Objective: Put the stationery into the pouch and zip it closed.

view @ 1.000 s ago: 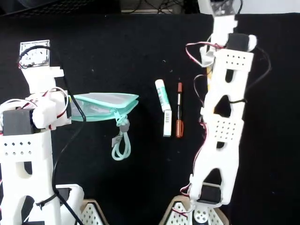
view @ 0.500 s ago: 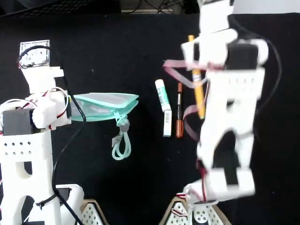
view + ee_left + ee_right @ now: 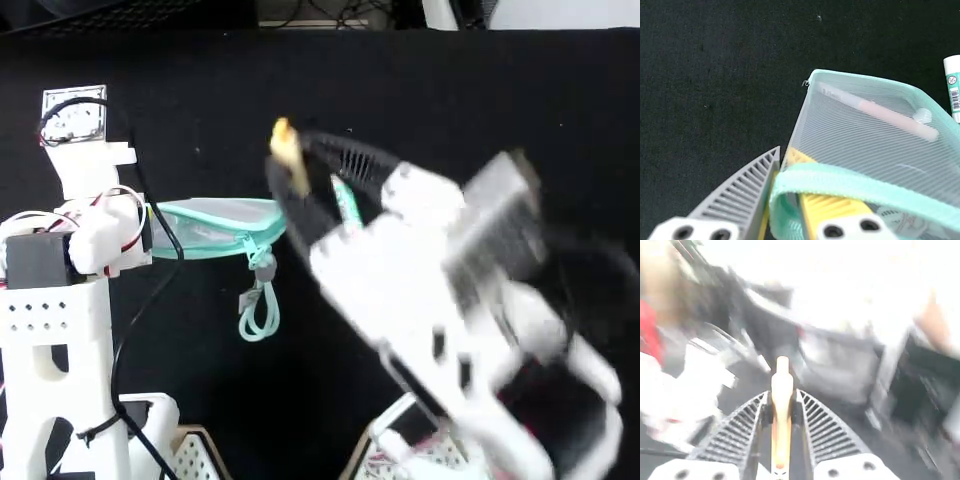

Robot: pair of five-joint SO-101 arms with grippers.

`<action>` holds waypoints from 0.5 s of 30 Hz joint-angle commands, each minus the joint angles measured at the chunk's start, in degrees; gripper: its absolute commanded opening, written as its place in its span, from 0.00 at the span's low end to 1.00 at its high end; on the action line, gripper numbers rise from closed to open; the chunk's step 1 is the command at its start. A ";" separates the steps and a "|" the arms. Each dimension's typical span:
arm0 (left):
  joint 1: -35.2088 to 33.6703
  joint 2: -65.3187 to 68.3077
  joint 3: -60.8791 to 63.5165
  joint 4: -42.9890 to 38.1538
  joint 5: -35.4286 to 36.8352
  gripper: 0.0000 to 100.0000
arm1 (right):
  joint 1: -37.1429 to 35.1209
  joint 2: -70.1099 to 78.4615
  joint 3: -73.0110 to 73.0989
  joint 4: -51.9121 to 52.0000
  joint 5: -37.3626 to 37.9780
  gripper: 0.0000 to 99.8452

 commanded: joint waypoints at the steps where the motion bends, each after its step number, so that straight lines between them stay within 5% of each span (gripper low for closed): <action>1: -0.31 0.70 0.31 -0.79 0.35 0.03 | -5.36 -7.52 14.46 -12.75 0.09 0.01; 8: -0.40 0.70 0.31 -0.79 0.35 0.03 | -7.82 -9.45 37.05 -31.38 0.18 0.01; 15: -0.31 0.70 0.31 -0.79 0.35 0.03 | -7.91 -9.36 37.23 -39.56 0.18 0.01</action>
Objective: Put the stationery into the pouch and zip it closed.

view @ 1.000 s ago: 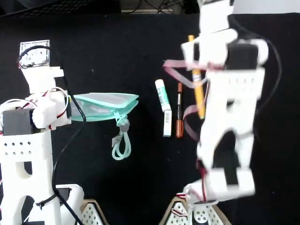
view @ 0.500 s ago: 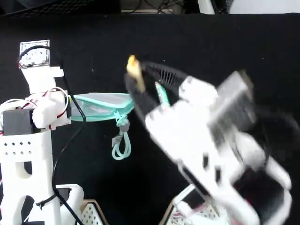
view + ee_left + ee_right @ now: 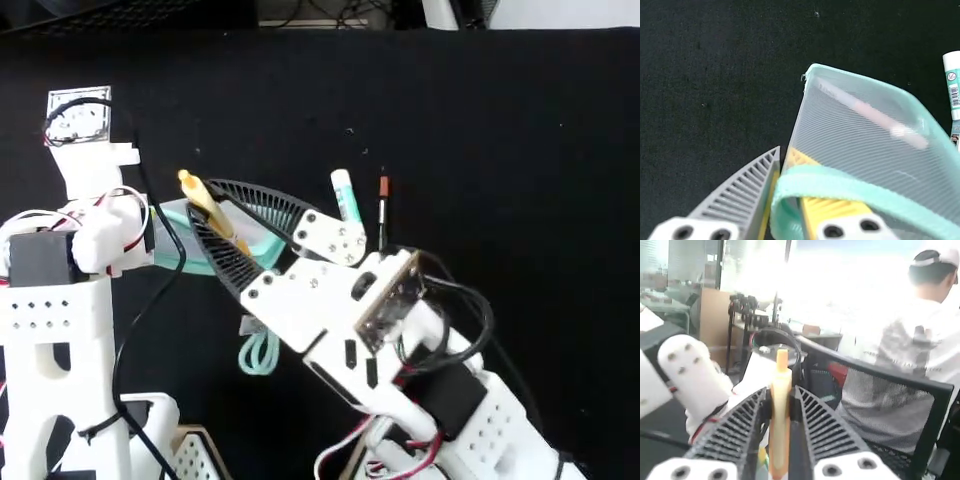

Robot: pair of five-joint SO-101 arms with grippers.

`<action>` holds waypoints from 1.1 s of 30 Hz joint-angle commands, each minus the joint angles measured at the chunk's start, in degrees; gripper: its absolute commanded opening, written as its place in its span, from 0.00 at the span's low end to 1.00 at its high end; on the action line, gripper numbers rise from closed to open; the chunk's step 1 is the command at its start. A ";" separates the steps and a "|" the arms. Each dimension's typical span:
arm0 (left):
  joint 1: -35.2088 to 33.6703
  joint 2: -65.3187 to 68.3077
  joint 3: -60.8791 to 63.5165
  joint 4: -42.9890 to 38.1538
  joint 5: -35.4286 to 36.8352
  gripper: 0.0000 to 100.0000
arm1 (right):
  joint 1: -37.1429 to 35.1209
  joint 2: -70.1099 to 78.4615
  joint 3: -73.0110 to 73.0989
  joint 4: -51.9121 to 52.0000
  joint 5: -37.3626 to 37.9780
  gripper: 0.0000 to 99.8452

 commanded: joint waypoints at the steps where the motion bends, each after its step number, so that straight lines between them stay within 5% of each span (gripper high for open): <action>1: -0.31 0.62 0.04 -0.79 0.35 0.03 | -0.53 -0.48 -2.59 -1.85 0.26 0.01; 12: -0.57 0.62 0.13 -0.79 0.44 0.03 | -8.62 -0.31 -6.73 -3.34 0.26 0.01; 22: -0.66 0.62 1.27 -0.79 0.35 0.03 | -8.35 8.40 0.22 -19.69 8.79 0.01; 33: -0.66 0.62 1.27 -0.79 0.53 0.03 | -4.75 11.65 4.44 -21.80 9.49 0.01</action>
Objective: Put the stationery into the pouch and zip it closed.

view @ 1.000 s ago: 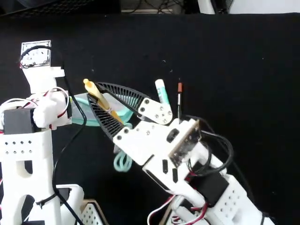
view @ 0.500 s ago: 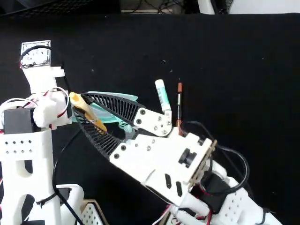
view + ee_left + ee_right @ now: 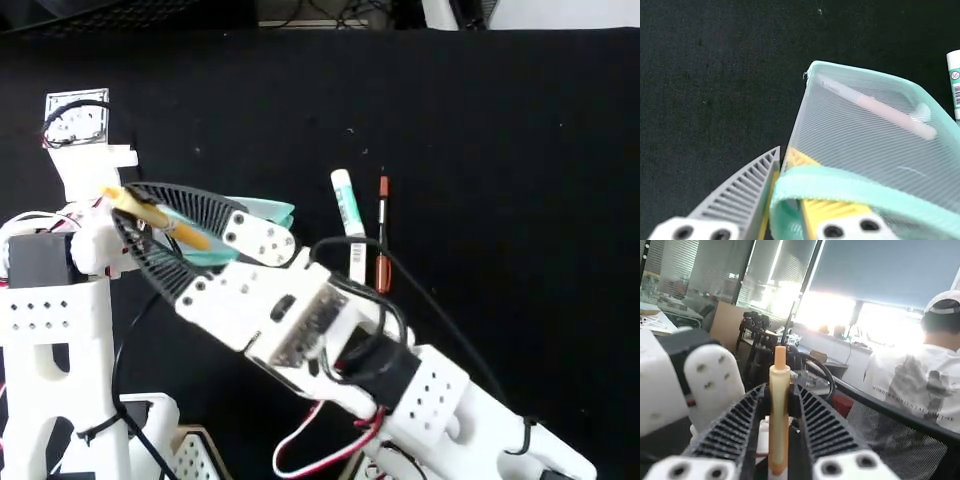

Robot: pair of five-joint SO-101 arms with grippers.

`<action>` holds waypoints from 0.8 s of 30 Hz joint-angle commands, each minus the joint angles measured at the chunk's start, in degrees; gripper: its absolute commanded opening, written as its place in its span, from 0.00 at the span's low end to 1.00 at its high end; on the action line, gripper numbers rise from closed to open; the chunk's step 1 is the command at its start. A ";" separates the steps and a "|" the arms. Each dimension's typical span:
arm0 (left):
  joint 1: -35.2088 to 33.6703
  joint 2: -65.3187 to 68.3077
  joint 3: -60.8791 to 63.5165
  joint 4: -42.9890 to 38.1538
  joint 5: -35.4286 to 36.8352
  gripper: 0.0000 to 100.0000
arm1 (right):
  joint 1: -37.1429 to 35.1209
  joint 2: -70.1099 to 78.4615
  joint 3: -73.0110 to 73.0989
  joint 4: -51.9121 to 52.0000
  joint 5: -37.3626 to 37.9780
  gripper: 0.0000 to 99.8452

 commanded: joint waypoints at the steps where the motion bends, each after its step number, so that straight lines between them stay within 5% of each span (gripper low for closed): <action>1: -0.57 0.70 0.40 -0.79 0.62 0.03 | 1.85 -1.63 1.98 -1.23 0.44 0.01; 14: -0.57 0.62 0.40 -0.79 0.62 0.03 | 2.99 -17.71 21.05 0.35 0.44 0.01; 24: -0.57 0.62 2.68 -3.96 0.62 0.03 | 2.81 -19.47 15.43 22.07 0.44 0.04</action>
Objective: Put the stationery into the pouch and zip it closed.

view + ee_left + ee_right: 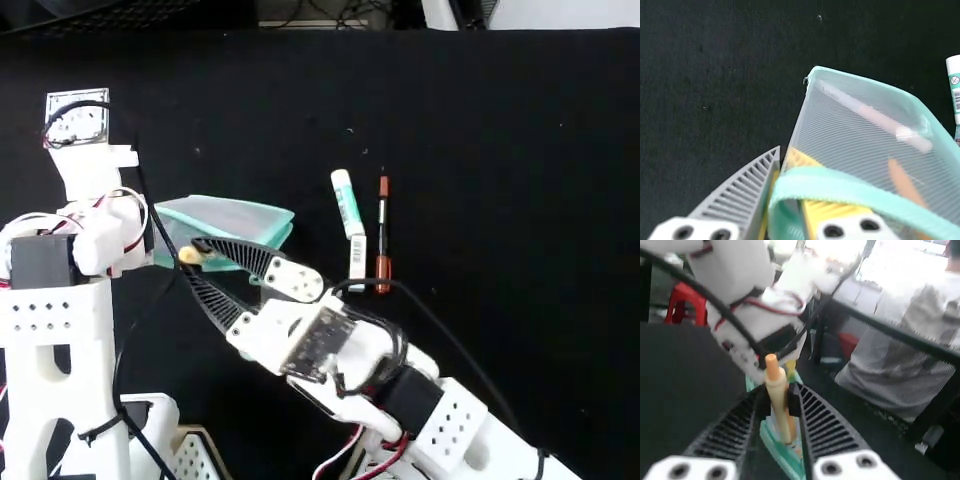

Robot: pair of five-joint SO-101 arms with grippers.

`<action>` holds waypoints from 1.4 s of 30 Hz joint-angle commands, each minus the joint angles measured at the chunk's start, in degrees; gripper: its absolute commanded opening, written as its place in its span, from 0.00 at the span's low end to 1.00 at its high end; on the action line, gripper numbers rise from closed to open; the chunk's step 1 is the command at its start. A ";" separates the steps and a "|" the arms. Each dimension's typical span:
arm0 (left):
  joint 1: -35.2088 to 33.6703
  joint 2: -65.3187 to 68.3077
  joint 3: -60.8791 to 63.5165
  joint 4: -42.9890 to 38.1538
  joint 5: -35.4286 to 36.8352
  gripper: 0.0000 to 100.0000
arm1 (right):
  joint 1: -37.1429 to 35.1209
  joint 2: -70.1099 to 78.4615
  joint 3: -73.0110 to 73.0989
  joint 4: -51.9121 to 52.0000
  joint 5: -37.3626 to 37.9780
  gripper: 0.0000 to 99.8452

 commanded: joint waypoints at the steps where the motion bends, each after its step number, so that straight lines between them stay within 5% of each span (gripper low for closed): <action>1: -0.57 0.79 0.84 -1.32 0.62 0.03 | 0.26 2.24 -8.84 10.81 0.09 0.07; 5: -0.57 0.79 0.84 -1.23 0.53 0.03 | 0.09 6.99 -20.79 25.32 -0.26 0.20; 14: -0.57 0.79 0.92 -1.23 0.35 0.03 | 0.88 8.04 -47.52 40.88 0.18 0.17; 19: -0.57 0.79 0.92 -1.14 0.35 0.03 | 16.18 8.40 -55.96 46.33 -0.18 0.12; 24: -0.57 0.79 0.92 -1.14 0.35 0.03 | 36.40 12.70 -45.14 50.37 -5.45 0.08; 28: -0.57 0.79 0.92 -1.23 0.35 0.03 | 45.98 24.92 -34.15 42.11 -8.09 0.13; 32: -0.57 0.79 0.92 -1.23 0.35 0.03 | 48.09 44.18 -33.54 32.35 -9.67 0.15; 42: -0.57 0.79 0.92 -1.14 0.35 0.03 | 48.18 89.71 -64.57 40.88 -14.68 0.15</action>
